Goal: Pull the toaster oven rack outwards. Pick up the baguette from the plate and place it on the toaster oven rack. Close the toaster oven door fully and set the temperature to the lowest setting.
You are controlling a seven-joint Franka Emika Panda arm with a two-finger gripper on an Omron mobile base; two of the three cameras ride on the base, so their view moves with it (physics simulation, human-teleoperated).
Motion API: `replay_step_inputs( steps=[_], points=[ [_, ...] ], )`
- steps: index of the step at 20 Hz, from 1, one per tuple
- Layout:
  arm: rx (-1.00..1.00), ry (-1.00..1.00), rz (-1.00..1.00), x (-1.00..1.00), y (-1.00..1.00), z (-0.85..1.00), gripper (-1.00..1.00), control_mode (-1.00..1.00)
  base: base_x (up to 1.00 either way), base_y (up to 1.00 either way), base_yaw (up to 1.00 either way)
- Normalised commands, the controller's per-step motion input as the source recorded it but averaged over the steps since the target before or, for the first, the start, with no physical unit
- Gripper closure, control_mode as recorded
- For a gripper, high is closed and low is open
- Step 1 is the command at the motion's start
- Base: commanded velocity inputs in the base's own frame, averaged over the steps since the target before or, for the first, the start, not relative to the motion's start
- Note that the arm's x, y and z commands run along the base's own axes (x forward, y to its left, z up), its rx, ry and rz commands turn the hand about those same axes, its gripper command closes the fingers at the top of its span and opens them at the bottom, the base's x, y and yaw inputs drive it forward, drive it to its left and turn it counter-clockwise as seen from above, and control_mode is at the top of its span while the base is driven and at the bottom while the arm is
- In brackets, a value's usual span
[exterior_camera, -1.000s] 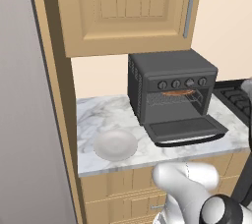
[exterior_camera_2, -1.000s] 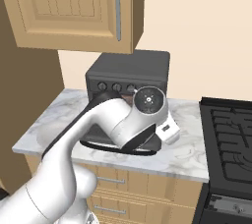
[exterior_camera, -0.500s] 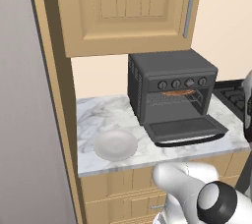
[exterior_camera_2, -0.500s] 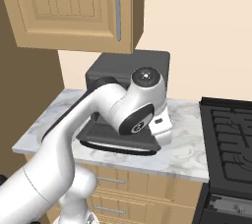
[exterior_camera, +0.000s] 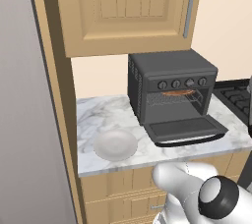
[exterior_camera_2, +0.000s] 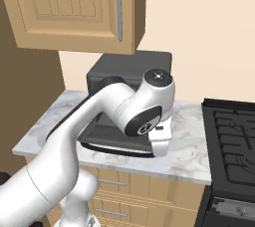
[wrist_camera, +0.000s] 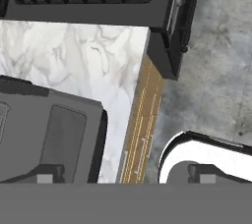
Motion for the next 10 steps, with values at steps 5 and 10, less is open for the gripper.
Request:
replay_step_inputs(
  steps=[5,10],
  points=[
    [0.13,0.04,-0.16,-0.14,0.00,-0.14,-1.00,-1.00,0.00,0.00,0.00],
    [0.13,0.00,-0.14,-0.15,0.00,-0.18,-1.00,-1.00,0.00,0.00,0.00]
  ],
)
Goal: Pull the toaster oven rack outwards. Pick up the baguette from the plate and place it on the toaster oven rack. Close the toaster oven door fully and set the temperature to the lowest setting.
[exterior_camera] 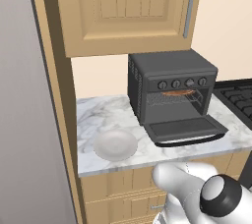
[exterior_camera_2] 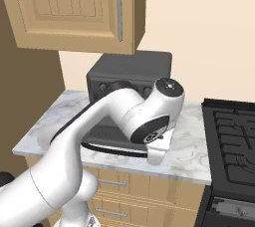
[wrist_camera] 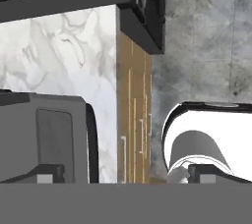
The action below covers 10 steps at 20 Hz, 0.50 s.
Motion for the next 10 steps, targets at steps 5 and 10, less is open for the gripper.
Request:
replay_step_inputs(
  steps=[5,10],
  points=[
    [0.12,0.00,-0.10,-0.18,0.00,-0.20,-1.00,-1.00,0.00,0.00,0.00],
    [0.13,-0.01,-0.08,-0.20,0.00,-0.17,-1.00,-1.00,0.00,0.00,0.00]
  ],
)
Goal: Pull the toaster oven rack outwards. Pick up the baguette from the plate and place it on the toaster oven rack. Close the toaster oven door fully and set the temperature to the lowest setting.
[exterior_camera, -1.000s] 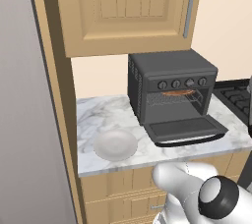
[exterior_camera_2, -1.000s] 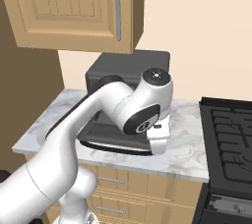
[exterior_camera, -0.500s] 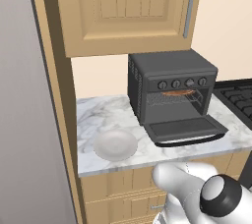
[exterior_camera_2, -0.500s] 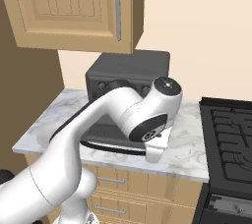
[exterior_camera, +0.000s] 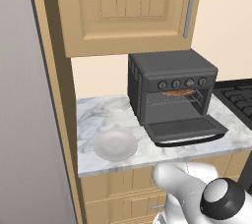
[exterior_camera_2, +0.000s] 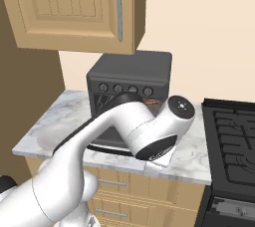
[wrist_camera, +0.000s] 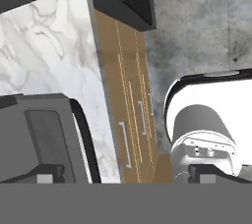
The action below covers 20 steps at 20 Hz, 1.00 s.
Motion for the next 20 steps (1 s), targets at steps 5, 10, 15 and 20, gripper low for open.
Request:
replay_step_inputs(
  steps=[5,10,15,20],
  points=[
    [0.12,0.00,-0.07,-0.17,-0.07,-0.07,-1.00,-1.00,0.00,0.00,0.00],
    [0.08,0.00,-0.06,-0.08,-0.03,-0.08,-1.00,-1.00,0.00,0.00,0.00],
    [0.05,0.00,-0.07,-0.01,0.00,-0.17,-1.00,-1.00,0.00,0.00,0.00],
    [0.04,0.00,-0.09,0.00,0.00,-0.27,-1.00,-1.00,0.00,0.00,0.00]
  ],
)
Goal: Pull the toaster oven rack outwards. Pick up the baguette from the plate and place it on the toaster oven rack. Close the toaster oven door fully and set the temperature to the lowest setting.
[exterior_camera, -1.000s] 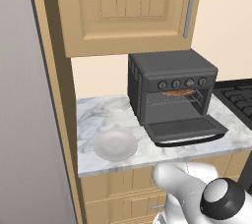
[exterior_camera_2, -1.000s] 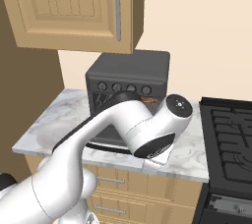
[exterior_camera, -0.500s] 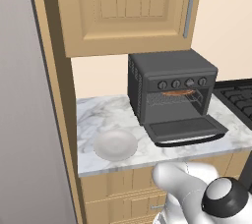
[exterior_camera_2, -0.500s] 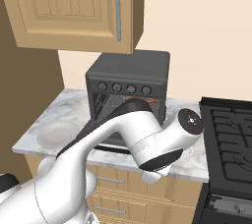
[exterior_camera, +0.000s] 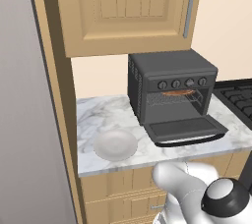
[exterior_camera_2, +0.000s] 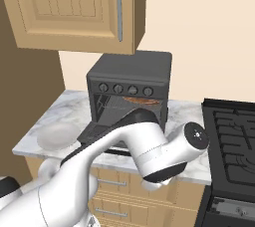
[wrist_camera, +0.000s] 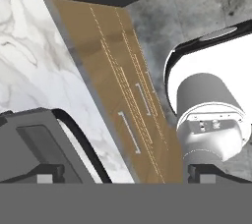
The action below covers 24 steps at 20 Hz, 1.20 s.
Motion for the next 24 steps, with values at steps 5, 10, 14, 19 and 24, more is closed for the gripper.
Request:
replay_step_inputs(
  steps=[5,10,14,19,24],
  points=[
    [0.04,0.00,-0.09,0.00,0.00,-0.26,-1.00,-1.00,0.00,0.00,0.00],
    [0.05,0.01,-0.07,0.01,0.00,-0.18,-1.00,-1.00,0.00,0.00,0.00],
    [0.10,0.00,-0.03,0.13,0.00,-0.11,-1.00,-1.00,0.00,0.00,0.00],
    [0.12,0.00,0.00,0.16,0.00,-0.08,-1.00,-1.00,0.00,0.00,0.00],
    [0.07,0.01,0.00,0.10,0.00,-0.22,-1.00,-1.00,0.00,0.00,0.00]
  ],
)
